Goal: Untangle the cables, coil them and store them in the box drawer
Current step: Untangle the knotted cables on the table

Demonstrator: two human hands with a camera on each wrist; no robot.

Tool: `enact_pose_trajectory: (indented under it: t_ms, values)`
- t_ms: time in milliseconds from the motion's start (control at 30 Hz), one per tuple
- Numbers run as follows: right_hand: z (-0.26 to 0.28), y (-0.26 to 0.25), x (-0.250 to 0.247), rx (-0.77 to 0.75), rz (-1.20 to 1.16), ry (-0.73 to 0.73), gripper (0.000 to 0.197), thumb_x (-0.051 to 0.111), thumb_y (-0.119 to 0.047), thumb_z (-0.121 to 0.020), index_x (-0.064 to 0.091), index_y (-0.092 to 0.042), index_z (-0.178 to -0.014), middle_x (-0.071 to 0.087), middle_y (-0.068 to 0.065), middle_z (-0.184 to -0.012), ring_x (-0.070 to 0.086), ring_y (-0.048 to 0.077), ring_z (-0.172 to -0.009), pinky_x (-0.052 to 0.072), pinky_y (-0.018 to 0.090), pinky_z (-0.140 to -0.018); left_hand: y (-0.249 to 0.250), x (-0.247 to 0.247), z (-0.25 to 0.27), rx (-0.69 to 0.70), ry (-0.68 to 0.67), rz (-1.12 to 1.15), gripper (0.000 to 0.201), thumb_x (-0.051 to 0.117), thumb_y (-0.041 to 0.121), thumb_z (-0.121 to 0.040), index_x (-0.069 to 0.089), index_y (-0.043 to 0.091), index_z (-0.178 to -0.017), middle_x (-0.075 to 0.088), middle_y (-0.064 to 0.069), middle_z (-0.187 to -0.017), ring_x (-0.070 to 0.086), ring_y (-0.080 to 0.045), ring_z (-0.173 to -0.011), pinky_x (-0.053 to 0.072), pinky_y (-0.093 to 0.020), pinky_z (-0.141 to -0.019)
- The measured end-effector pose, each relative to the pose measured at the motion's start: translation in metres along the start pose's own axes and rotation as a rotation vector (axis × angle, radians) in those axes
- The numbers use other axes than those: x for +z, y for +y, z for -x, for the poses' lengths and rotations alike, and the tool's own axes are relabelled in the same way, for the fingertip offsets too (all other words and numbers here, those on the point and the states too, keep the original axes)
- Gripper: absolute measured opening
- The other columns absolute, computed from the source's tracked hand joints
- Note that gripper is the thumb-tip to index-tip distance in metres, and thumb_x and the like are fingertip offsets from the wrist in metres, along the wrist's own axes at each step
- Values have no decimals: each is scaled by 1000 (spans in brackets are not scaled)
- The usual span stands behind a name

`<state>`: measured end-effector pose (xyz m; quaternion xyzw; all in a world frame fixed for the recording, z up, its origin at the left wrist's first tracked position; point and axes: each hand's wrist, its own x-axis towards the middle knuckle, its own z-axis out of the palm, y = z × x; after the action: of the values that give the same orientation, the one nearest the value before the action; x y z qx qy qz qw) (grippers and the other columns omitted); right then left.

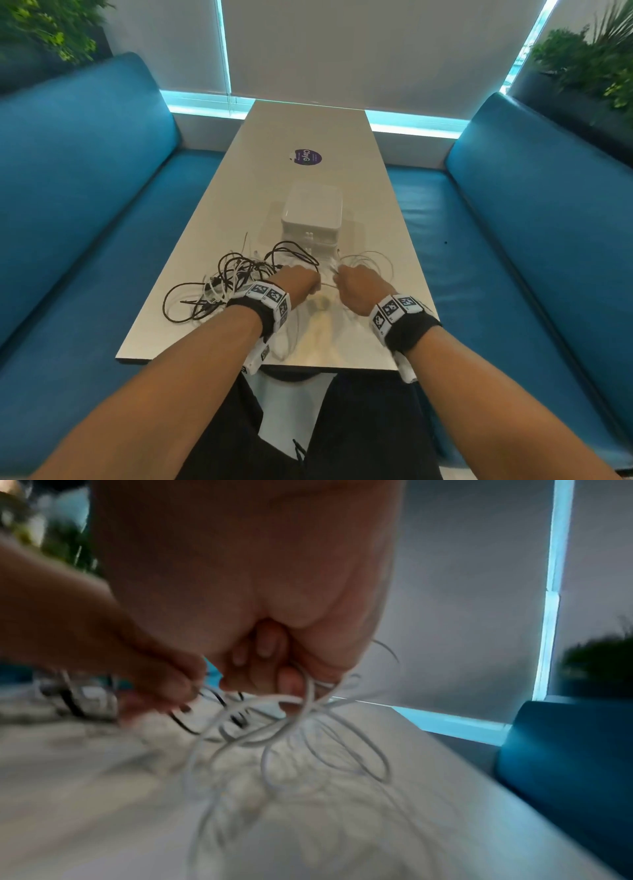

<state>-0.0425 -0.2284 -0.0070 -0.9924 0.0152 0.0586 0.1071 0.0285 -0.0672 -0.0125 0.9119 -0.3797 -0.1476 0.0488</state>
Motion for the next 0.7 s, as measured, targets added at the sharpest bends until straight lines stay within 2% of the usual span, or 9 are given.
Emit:
enact_pose_trajectory:
  t_ms: [67, 133, 233, 333, 433, 533, 600, 700]
  values:
    - [5, 14, 3, 77, 82, 0, 26, 37, -21, -98, 54, -8, -112, 64, 17, -101, 64, 38, -93, 49, 39, -72, -4, -7, -2, -12, 11, -33, 16, 47, 6, -94, 55, 20, -91, 62, -6, -95, 62, -30, -92, 41, -32, -76]
    - [6, 16, 3, 96, 83, 25, 25, 36, -21, -99, 52, -8, -113, 64, 16, -101, 63, 38, -93, 47, 38, -70, -4, -11, -6, -6, 28, -55, 17, 45, 4, -95, 58, 16, -94, 62, -8, -94, 61, -29, -90, 40, -32, -76]
    - [1, 6, 5, 94, -100, 64, 21, 39, -13, -97, 51, -7, -114, 62, 18, -106, 60, 37, -97, 47, 41, -75, 5, -12, -11, 12, 71, -79, 16, 47, 2, -94, 57, 12, -101, 62, -7, -96, 60, -28, -91, 37, -29, -73]
    - [-2, -1, 8, 104, -316, 116, 23, 42, -7, -97, 50, -5, -119, 64, 17, -114, 59, 36, -103, 45, 36, -78, 12, -10, -10, 40, 114, -157, 12, 47, 7, -97, 55, 12, -104, 65, -7, -93, 63, -30, -89, 37, -32, -73]
    - [-4, -10, 11, 128, -398, 128, 22, 37, -15, -102, 53, -6, -114, 63, 14, -109, 60, 33, -100, 41, 33, -73, 13, -3, -10, 38, 137, -229, 12, 45, 14, -100, 51, 14, -110, 68, -7, -94, 62, -34, -88, 37, -36, -78]
    - [-11, -14, 10, 135, -463, 139, 28, 35, -23, -103, 59, -9, -104, 63, 10, -100, 60, 28, -93, 43, 33, -73, 10, 2, -8, 1, 146, -224, 19, 43, 10, -97, 48, 15, -114, 68, -4, -89, 53, -32, -78, 41, -41, -90]
    - [-12, -12, 9, 93, -392, 147, 29, 36, -25, -102, 61, -10, -104, 65, 9, -101, 61, 27, -94, 43, 33, -74, 9, 1, -5, 4, 150, -242, 26, 41, 5, -96, 47, 14, -120, 69, -3, -90, 55, -32, -80, 38, -39, -92]
    - [-9, -7, 13, 70, -103, 131, 29, 36, -31, -103, 55, -13, -114, 64, 11, -103, 62, 32, -95, 45, 36, -72, 14, -5, 0, 61, 140, -306, 31, 43, -2, -92, 48, 14, -118, 70, -1, -95, 63, -28, -90, 31, -40, -98]
